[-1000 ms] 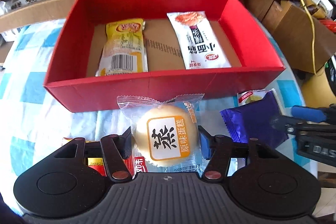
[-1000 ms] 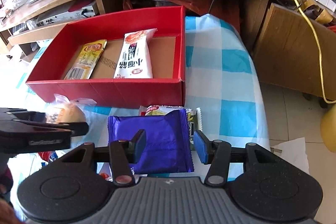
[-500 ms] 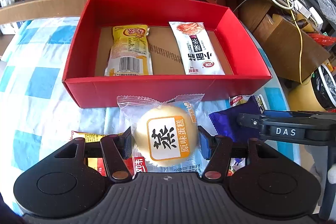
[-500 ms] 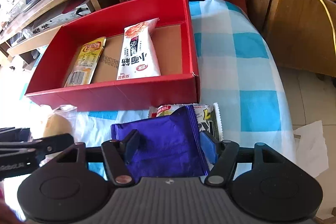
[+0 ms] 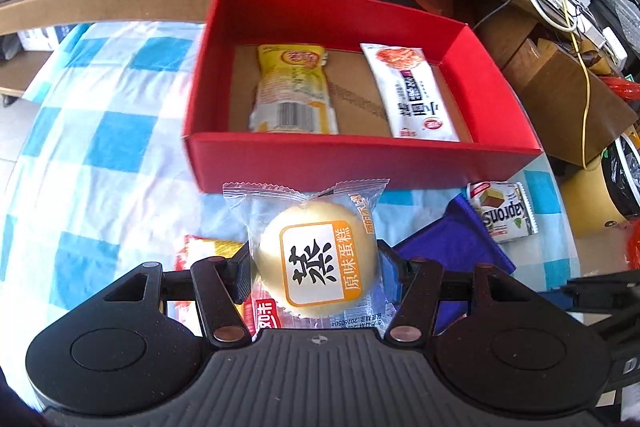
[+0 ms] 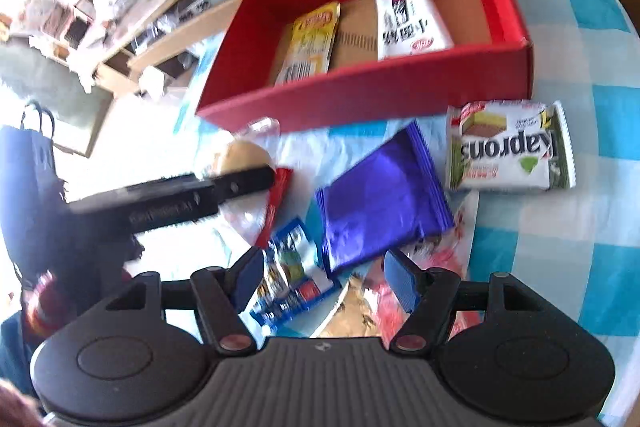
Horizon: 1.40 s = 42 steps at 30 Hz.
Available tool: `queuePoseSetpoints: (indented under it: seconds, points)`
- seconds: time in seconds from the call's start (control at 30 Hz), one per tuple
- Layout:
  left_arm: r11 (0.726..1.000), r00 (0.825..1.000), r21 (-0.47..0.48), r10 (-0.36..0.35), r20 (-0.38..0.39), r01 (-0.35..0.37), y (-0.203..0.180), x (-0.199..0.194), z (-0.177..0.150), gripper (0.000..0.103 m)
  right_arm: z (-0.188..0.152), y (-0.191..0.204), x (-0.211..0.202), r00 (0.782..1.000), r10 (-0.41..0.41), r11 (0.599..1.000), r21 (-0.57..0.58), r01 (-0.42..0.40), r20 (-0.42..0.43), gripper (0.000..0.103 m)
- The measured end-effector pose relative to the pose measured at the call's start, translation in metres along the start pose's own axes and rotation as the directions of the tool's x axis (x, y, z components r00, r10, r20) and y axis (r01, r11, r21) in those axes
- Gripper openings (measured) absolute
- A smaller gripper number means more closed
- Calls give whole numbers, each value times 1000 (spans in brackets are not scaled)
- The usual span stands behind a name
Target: Organize snacks
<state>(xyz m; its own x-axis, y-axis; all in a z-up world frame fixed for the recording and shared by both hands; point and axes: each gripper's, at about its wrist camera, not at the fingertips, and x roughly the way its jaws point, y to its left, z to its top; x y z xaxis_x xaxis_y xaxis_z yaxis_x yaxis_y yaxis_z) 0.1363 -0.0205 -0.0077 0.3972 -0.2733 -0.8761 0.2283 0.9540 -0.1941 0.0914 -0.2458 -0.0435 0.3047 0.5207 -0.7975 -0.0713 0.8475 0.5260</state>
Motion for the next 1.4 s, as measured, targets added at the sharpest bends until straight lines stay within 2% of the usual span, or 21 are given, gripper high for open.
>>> queuePoseSetpoints:
  seconds: [0.13,0.2,0.3,0.4,0.67,0.77,0.83,0.87,0.93,1.0,1.13,1.27,1.4]
  points:
    - [1000,1000,-19,2,-5,-2,8,-1,-2,66,9,-5,17,997,-82,995,53,82,2,92]
    - [1000,1000,-27,-3,-4,3,11,-2,-1,66,13,-2,17,996,-87,994,65,85,27,92]
    - [999,1000,-31,-14,1,14,14,-4,-1,66,23,9,18,985,-148,989,42,145,84,92]
    - [999,1000,-28,-19,1,19,16,-6,-1,66,32,17,27,979,-177,984,41,173,99,92]
    - [1000,1000,10,-20,-13,21,20,-9,-13,68,38,43,59,930,-344,931,-84,356,130,92]
    - [999,1000,43,-13,-18,13,19,-8,-18,70,36,46,66,925,-349,923,-115,367,151,92]
    - [998,1000,55,-15,-24,16,19,-7,-21,70,33,45,56,937,-305,936,-128,328,168,70]
    - [998,1000,63,-12,-23,14,19,-8,-22,70,30,45,49,941,-287,941,-132,312,178,66]
    - [997,1000,81,-7,-23,8,15,-9,-24,69,24,48,40,939,-286,938,-145,315,191,49]
    - [995,1000,97,-9,-29,12,12,-9,-26,69,17,47,31,940,-284,938,-150,314,192,42]
    - [991,1000,132,-9,-30,13,1,-11,-34,69,-1,39,9,941,-290,936,-153,317,174,42]
    - [984,999,173,-34,-38,40,-13,-17,-46,69,-26,29,-12,964,-245,949,-178,261,106,42]
    - [975,997,214,-44,-60,56,-27,-15,-58,67,-36,10,-9,952,-295,942,-144,304,75,43]
